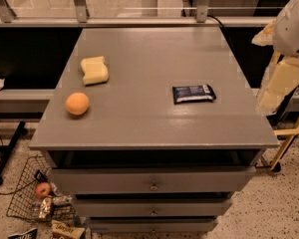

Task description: Move rxbar blueberry near sponge

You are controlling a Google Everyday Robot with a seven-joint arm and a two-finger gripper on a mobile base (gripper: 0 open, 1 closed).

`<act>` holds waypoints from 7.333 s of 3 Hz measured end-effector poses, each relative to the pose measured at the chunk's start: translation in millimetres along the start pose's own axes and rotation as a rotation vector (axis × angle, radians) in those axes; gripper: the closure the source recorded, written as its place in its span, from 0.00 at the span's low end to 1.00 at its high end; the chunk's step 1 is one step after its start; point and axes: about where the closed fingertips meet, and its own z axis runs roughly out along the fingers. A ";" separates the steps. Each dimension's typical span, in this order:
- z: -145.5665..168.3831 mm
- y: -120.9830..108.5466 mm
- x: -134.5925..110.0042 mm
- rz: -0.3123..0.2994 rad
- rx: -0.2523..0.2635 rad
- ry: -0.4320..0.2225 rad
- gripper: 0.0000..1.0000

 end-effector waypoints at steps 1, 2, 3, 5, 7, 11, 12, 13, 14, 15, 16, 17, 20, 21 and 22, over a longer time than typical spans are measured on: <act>31.3 -45.3 -11.7 -0.040 -0.015 -0.058 0.00; 88.4 -81.3 -18.1 -0.024 -0.082 -0.077 0.00; 103.6 -86.3 -20.7 -0.028 -0.091 -0.080 0.00; 142.5 -90.9 -53.9 -0.110 -0.140 -0.073 0.00; 171.3 -87.1 -66.4 -0.136 -0.187 -0.009 0.00; 193.9 -85.6 -61.5 -0.121 -0.220 0.024 0.70; 190.1 -86.7 -62.3 -0.121 -0.220 0.024 0.95; 161.7 -105.3 -61.7 -0.129 -0.120 0.007 1.00; 118.8 -134.1 -56.9 -0.141 0.017 -0.015 1.00; 122.1 -134.0 -60.6 -0.146 0.014 -0.026 1.00; 113.9 -145.6 -108.4 -0.244 0.071 -0.139 1.00; 112.7 -152.5 -176.3 -0.387 0.094 -0.269 1.00; 215.9 -136.0 -308.2 -0.638 -0.145 -0.364 1.00; 219.7 -136.7 -311.6 -0.639 -0.145 -0.367 0.82; 223.6 -136.8 -314.6 -0.639 -0.143 -0.370 0.59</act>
Offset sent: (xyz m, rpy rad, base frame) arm 0.1662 0.0218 -0.1078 0.1205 0.1487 0.0529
